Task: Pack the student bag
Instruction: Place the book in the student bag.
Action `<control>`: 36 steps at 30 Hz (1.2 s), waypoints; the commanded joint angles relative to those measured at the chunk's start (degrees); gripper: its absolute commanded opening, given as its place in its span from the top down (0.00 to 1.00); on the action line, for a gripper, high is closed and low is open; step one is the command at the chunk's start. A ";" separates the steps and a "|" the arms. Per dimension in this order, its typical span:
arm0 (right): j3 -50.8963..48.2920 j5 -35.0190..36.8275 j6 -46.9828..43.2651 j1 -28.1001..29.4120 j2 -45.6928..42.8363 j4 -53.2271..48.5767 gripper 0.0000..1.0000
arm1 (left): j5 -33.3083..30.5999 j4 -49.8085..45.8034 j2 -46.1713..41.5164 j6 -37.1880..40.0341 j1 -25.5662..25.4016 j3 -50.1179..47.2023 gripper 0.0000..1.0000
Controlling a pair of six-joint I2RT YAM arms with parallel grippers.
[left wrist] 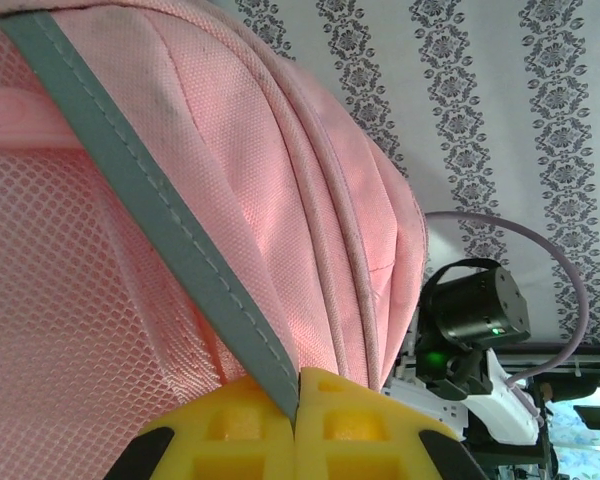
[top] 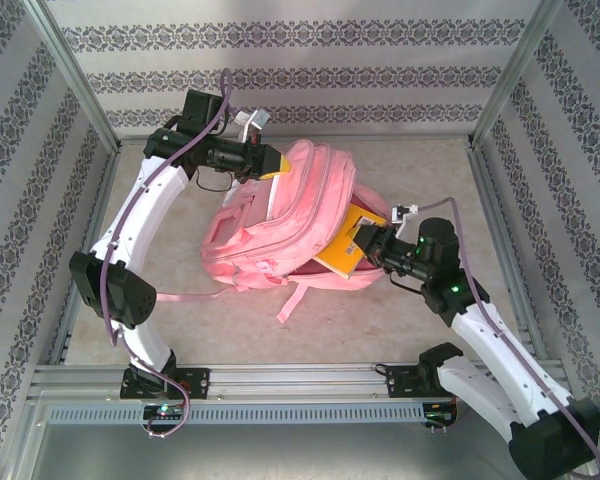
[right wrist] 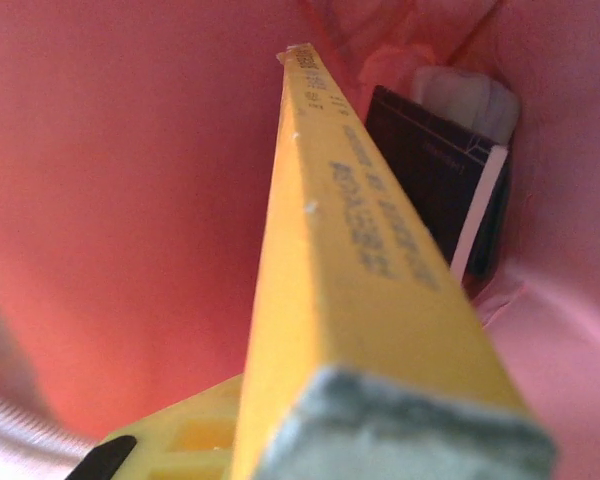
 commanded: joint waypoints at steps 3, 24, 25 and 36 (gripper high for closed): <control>6.93 3.79 -4.85 4.14 11.68 1.81 1.00 | 6.75 8.37 -3.06 -0.85 -0.01 3.56 1.00; 31.89 13.85 1.87 11.50 49.92 13.02 0.35 | 6.85 8.04 -1.51 -1.21 -1.78 5.53 1.00; 32.44 13.88 -0.03 11.50 49.18 11.53 0.29 | 6.77 8.11 -1.42 -1.41 -1.63 5.58 1.00; 18.77 17.25 -15.71 7.73 24.99 0.92 0.02 | 1.07 4.69 -0.53 0.02 0.74 4.53 1.00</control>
